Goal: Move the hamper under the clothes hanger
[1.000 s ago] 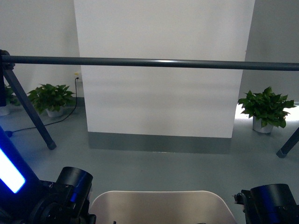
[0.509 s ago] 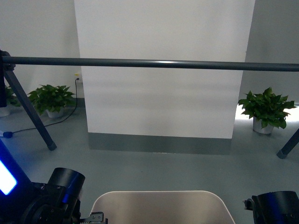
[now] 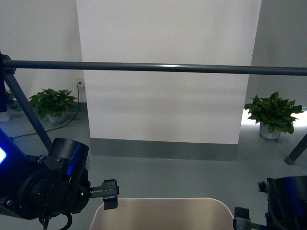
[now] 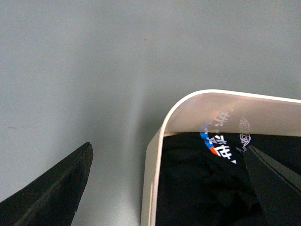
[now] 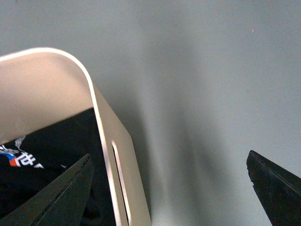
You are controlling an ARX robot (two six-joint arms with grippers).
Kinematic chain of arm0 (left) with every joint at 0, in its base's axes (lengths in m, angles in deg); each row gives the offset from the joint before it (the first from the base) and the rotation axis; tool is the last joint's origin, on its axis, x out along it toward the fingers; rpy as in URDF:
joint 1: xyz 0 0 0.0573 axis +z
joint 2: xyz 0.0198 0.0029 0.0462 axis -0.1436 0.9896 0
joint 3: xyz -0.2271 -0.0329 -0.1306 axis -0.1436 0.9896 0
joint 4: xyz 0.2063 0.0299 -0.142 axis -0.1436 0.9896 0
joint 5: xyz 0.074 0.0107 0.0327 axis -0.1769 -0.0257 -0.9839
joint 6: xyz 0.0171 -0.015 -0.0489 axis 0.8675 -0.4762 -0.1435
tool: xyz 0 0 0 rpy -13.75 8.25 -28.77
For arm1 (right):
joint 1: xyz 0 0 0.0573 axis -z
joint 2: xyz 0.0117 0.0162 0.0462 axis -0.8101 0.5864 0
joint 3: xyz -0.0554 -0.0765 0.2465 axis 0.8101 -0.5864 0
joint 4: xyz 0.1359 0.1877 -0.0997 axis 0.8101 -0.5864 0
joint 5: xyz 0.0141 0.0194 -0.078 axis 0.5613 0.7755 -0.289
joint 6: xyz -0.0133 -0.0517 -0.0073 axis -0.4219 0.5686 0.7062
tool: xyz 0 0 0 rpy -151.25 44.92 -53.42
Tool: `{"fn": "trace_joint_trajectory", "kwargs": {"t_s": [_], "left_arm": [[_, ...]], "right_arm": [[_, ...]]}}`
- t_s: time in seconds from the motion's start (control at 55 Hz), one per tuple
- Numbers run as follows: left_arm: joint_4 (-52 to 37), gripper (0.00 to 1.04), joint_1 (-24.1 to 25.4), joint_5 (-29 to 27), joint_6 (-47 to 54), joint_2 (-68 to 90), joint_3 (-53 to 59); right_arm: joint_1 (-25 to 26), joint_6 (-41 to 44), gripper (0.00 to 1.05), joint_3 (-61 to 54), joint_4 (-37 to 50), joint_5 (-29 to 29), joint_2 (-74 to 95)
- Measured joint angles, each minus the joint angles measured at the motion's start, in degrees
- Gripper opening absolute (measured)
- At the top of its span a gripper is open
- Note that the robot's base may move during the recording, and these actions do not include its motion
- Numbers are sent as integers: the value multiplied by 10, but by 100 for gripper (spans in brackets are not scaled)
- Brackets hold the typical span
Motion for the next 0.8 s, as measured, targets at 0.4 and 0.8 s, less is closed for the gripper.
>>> {"fn": "trace_joint_trajectory", "kwargs": {"t_s": [0.4, 0.8], "left_arm": [[-32, 98, -10, 6, -7, -90, 31], [-81, 98, -68, -10, 42, -301, 129]], "right_arm": [[-10, 13, 97, -56, 43, -35, -132], [-46, 67, 97, -132, 100, -124, -324]]}}
